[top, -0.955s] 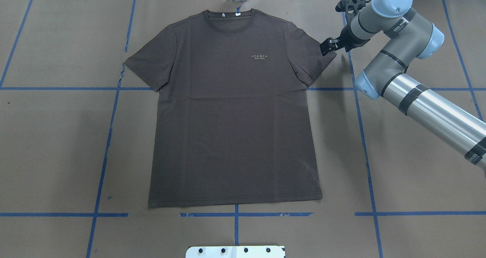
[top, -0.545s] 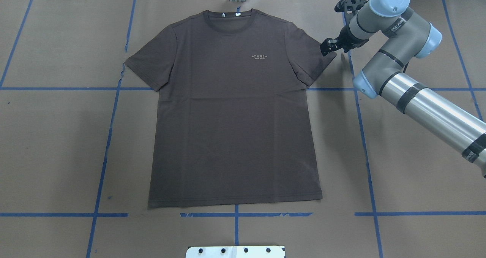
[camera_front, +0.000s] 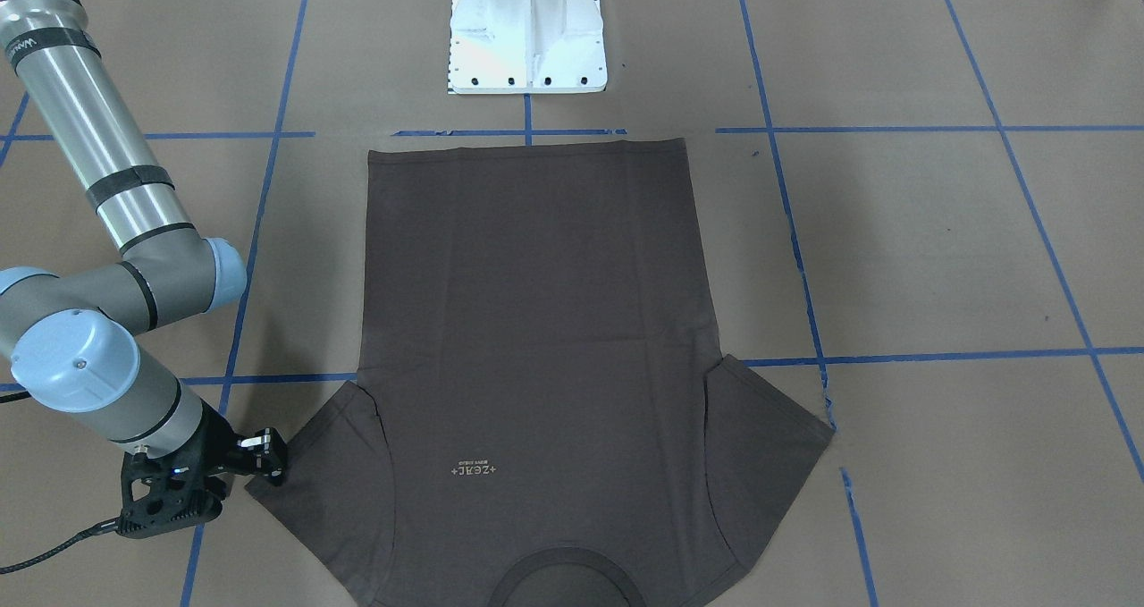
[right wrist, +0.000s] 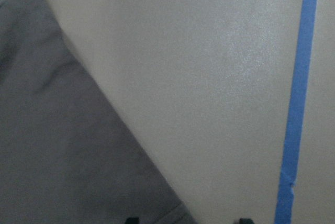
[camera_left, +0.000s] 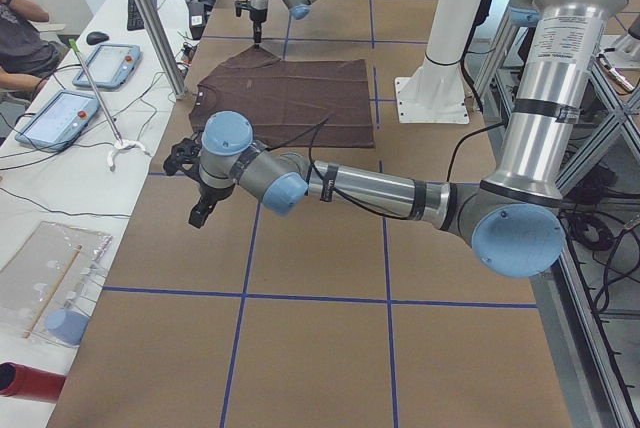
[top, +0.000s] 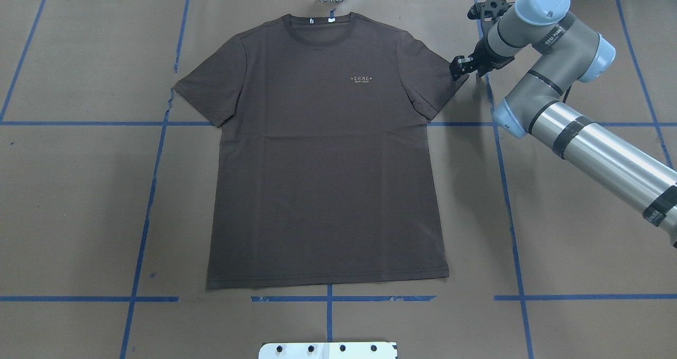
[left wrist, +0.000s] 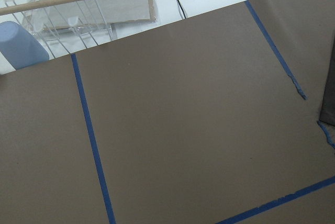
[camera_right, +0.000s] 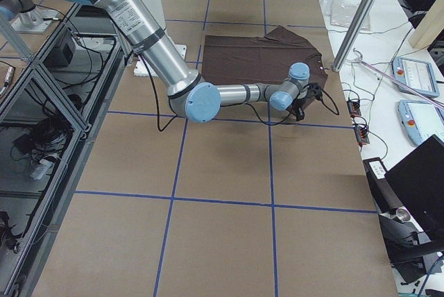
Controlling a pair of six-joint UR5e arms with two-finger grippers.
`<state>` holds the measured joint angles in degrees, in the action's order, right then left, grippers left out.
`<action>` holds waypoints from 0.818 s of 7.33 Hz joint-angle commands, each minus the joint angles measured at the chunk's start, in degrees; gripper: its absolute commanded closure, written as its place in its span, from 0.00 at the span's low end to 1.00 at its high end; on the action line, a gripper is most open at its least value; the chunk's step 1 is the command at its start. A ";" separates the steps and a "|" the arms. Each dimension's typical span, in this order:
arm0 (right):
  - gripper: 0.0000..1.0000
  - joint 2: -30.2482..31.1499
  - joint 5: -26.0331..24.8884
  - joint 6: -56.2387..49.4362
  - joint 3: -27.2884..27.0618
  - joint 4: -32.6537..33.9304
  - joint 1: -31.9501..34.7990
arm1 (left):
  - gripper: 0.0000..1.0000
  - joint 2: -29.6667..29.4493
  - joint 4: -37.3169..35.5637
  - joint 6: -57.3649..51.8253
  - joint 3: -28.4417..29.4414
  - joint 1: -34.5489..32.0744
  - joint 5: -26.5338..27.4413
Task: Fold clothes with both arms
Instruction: 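Move the right gripper to the sleeve nearest it and grasp its edge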
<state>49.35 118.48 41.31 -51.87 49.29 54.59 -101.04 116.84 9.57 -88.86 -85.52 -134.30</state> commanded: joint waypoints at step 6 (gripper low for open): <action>1.00 -1.63 0.52 0.61 -1.91 0.10 0.25 | 0.00 -1.00 -0.38 0.10 0.70 0.00 0.00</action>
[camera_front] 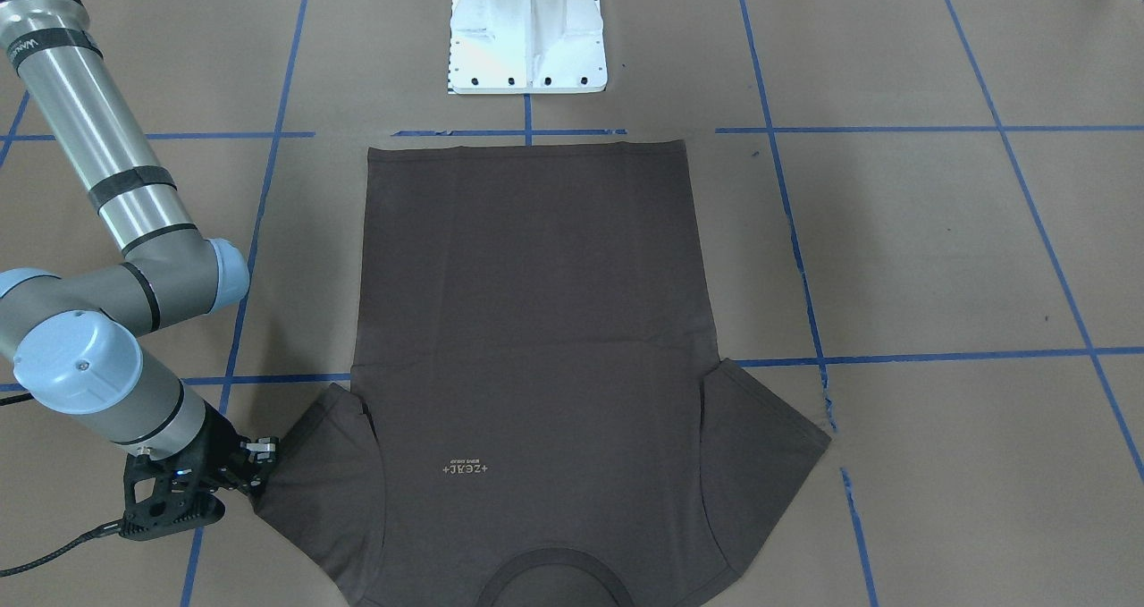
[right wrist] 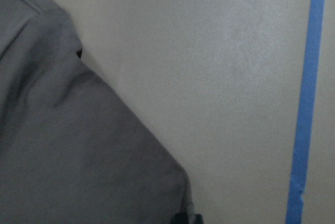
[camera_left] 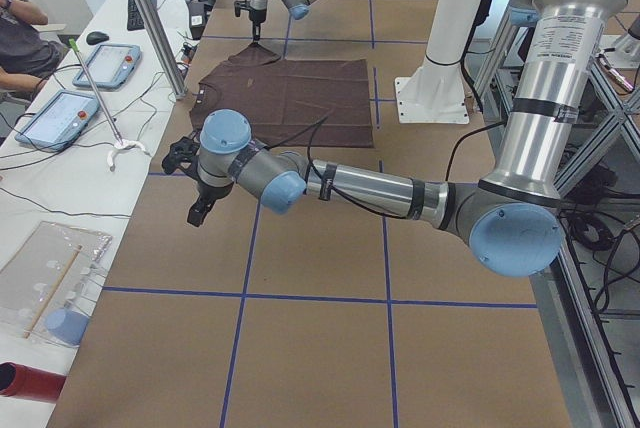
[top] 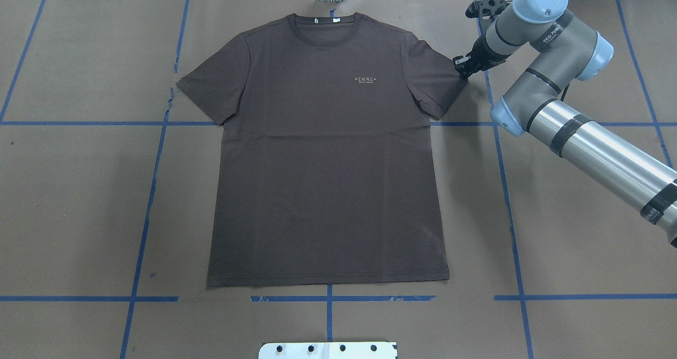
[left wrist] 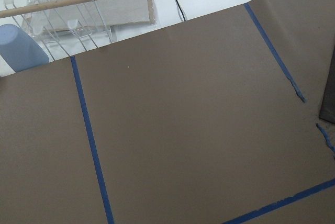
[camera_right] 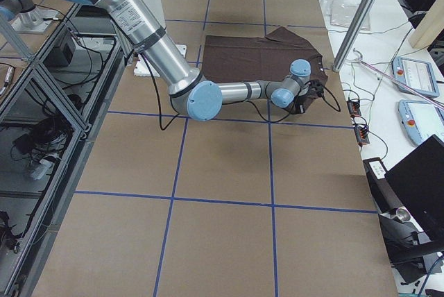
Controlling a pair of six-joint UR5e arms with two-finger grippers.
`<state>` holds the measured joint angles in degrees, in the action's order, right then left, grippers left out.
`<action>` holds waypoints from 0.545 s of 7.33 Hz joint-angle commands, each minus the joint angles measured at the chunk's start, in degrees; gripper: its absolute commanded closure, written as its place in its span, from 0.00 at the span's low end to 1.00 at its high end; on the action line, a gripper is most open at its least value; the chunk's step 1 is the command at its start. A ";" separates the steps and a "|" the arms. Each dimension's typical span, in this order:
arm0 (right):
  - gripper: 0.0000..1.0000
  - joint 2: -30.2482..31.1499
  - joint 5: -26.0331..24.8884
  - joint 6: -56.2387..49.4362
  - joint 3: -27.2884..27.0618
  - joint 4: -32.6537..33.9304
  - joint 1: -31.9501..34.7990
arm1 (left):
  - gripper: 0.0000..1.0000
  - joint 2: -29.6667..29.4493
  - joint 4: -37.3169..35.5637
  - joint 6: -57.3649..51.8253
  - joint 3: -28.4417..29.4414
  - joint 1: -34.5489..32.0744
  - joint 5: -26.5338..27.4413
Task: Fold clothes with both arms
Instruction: 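Move the right gripper to the sleeve nearest it and grasp its edge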
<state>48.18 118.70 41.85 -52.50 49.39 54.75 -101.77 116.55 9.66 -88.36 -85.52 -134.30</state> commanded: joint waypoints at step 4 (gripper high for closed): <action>1.00 -2.46 3.64 0.95 -10.77 3.06 -1.47 | 0.00 -0.18 -0.18 0.00 0.29 0.00 0.00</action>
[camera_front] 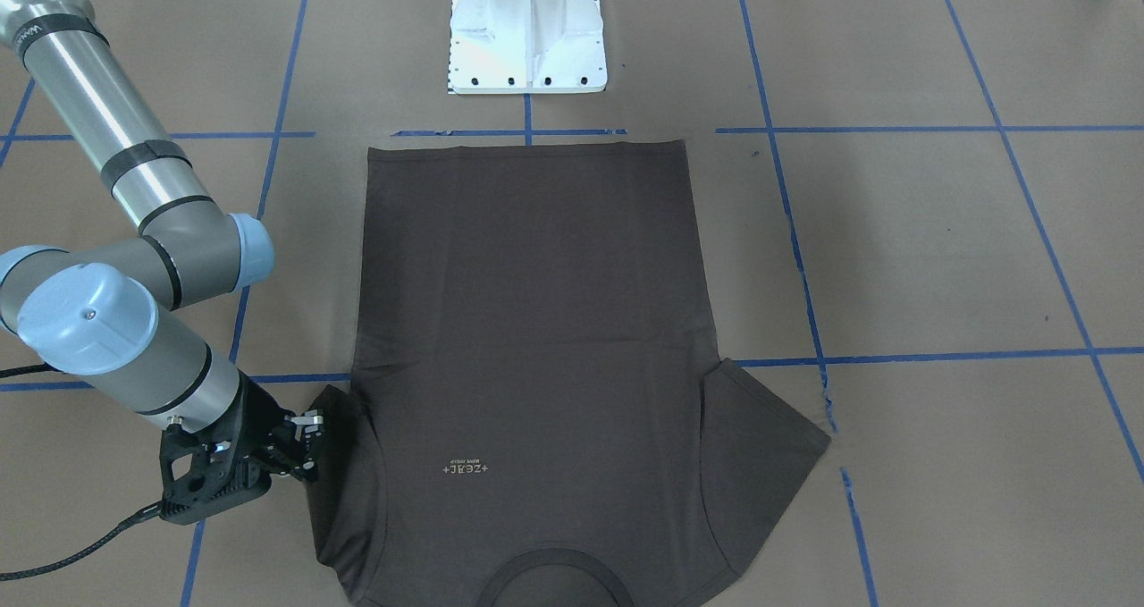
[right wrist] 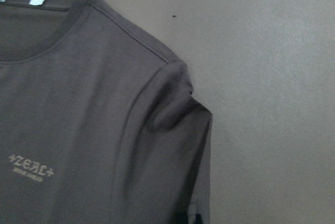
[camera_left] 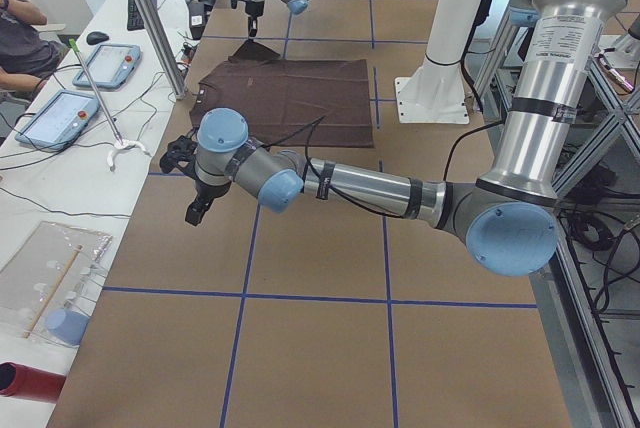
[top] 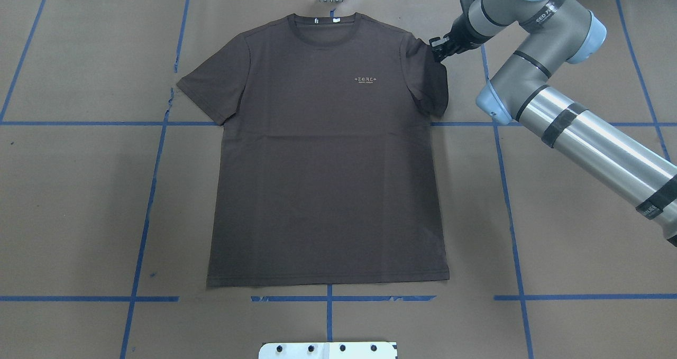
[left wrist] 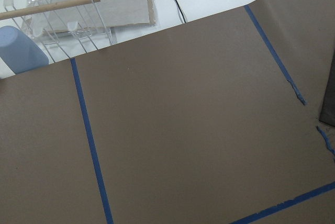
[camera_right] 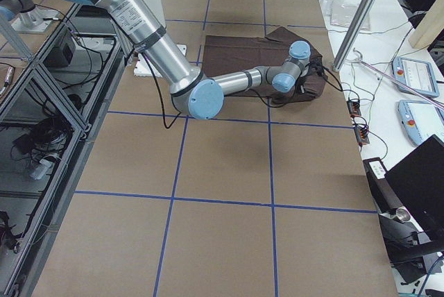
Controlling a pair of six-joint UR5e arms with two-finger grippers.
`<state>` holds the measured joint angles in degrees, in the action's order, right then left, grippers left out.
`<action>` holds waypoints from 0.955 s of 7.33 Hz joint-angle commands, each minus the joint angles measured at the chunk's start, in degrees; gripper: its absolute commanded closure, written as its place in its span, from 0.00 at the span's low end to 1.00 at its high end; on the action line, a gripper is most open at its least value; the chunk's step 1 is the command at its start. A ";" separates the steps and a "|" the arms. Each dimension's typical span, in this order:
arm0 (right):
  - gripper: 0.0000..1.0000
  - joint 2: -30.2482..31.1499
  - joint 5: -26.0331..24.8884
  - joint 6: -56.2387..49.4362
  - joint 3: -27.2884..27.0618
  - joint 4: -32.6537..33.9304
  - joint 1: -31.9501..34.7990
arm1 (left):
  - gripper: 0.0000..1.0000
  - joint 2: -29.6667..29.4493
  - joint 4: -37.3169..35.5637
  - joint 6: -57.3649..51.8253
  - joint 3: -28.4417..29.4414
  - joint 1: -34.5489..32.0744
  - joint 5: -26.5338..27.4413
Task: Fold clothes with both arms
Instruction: 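Fold the grasped sleeve inward across the shirt body with the right gripper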
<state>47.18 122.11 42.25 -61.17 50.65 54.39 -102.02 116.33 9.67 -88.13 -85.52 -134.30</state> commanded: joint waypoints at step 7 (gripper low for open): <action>0.00 -9.83 -12.33 12.15 5.45 4.46 -9.39 | 0.00 -0.19 0.47 0.78 0.50 0.00 -0.09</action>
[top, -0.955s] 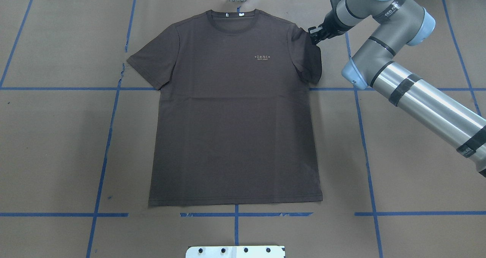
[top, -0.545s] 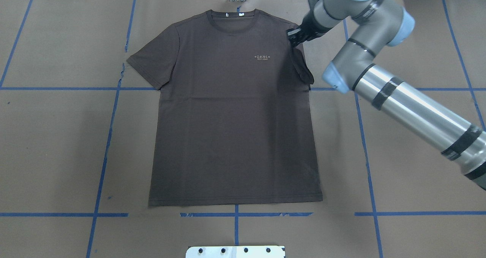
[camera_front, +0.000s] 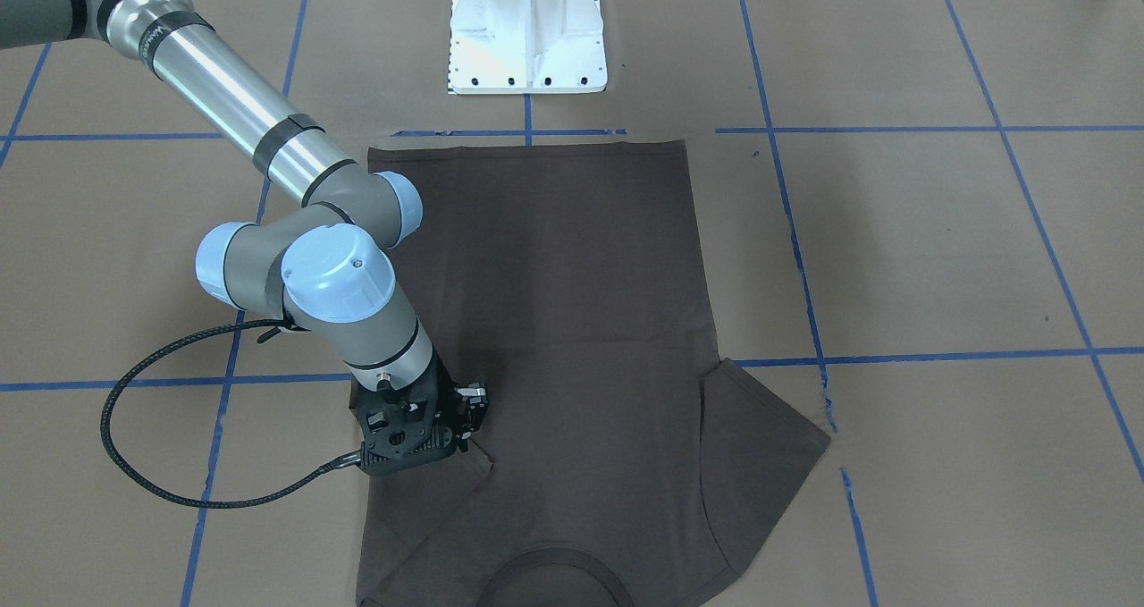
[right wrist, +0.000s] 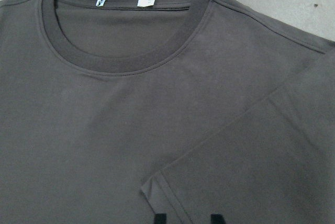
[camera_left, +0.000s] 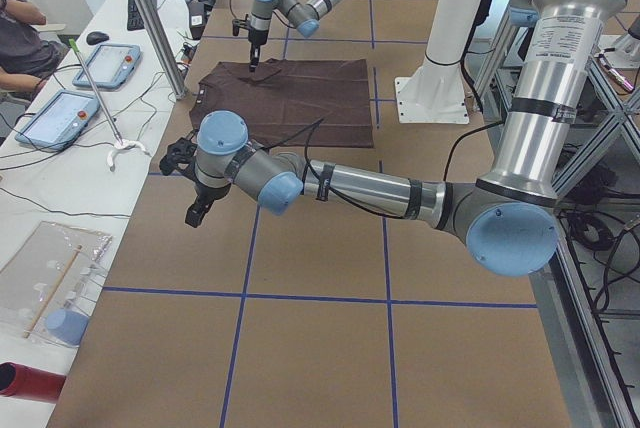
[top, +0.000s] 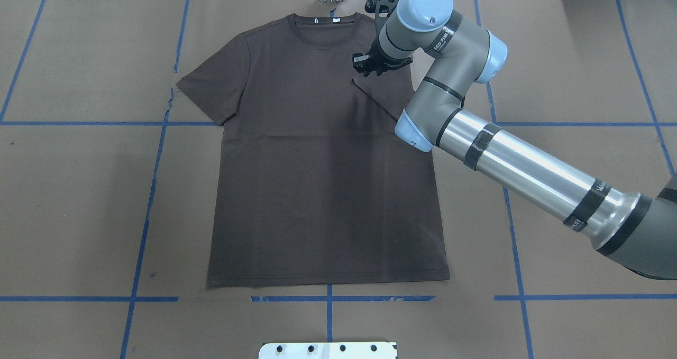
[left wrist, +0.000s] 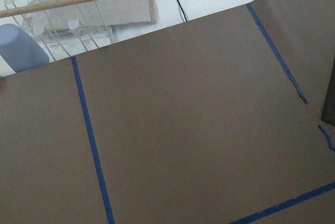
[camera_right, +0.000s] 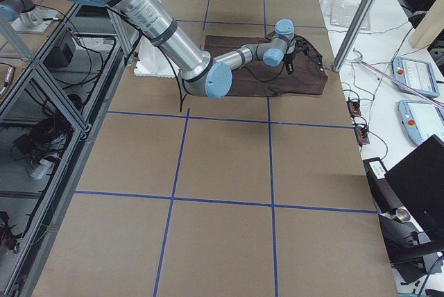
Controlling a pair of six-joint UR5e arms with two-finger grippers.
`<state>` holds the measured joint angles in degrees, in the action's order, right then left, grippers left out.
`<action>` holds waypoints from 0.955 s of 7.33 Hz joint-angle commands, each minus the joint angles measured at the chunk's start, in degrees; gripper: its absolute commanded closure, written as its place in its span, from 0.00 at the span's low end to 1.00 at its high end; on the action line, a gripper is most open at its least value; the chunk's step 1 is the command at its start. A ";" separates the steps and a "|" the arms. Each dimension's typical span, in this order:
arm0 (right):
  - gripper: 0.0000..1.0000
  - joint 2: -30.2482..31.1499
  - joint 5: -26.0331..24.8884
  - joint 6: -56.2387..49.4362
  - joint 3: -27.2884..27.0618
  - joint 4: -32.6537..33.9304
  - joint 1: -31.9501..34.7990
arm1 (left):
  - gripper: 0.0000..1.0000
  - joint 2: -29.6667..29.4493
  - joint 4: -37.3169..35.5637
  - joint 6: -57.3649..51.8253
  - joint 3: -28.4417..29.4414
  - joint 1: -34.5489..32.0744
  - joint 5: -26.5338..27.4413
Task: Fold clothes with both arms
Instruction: 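Fold the grasped sleeve inward across the shirt body with the right gripper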
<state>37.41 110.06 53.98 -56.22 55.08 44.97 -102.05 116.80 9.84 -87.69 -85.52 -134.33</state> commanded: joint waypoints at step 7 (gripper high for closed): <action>0.00 16.01 14.64 -13.67 -30.70 23.13 9.93 | 0.00 -8.76 16.26 51.56 0.92 29.84 26.33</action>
<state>51.04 122.13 46.50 -83.22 74.43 52.29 -108.68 132.23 55.77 -88.05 -61.47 -116.17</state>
